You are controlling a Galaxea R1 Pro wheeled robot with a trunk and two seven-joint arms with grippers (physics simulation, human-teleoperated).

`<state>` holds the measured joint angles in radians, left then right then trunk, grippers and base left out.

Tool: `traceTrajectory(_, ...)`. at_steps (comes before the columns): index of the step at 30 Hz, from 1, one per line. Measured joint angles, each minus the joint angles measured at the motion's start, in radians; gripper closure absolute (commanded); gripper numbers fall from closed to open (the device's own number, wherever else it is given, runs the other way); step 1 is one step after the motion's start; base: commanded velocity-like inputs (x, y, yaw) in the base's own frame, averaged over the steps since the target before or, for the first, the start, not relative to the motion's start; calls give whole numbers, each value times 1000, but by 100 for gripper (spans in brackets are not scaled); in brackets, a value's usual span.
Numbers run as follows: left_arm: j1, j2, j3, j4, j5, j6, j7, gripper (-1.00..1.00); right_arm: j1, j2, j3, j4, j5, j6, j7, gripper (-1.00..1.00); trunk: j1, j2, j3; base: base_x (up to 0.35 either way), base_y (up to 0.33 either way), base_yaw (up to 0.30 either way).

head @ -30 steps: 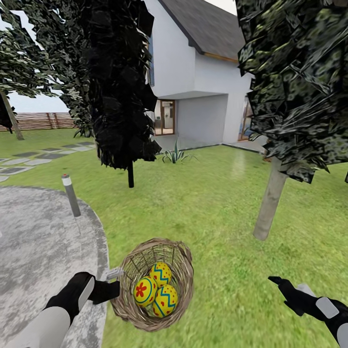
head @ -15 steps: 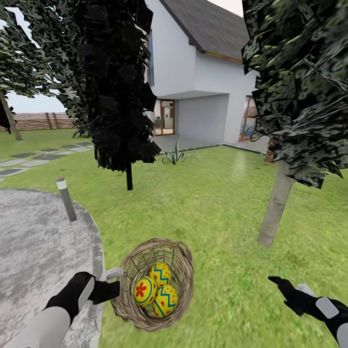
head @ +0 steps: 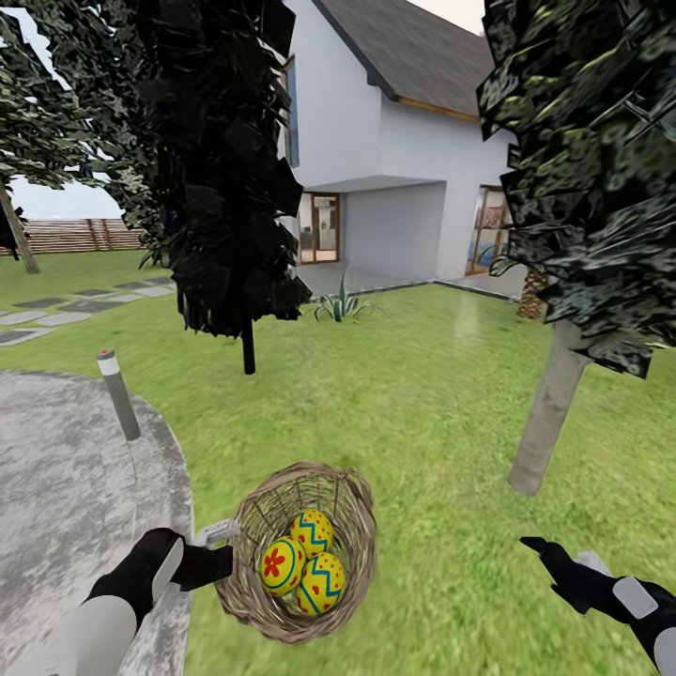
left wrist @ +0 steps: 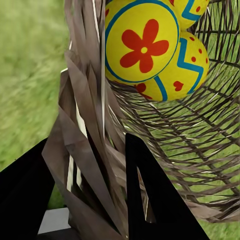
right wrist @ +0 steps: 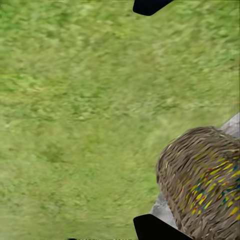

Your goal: Take the three Easter eggs out of the wicker basket on the lawn in the garden, then place them on the lawn next to a single tree (choose any tree) so that all three eggs are next to the same tree and none are left in the basket.

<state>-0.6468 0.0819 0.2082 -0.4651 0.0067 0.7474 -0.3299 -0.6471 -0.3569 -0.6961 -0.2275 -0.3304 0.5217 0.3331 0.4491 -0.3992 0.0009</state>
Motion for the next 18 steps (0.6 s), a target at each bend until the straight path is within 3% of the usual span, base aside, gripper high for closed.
traceTrajectory(18, 0, 0, 0, 0, 0, 0, 0, 100, 0, 0, 0, 0, 2, 0, 0, -100, 0, 0, 0, 299, 0, 0)
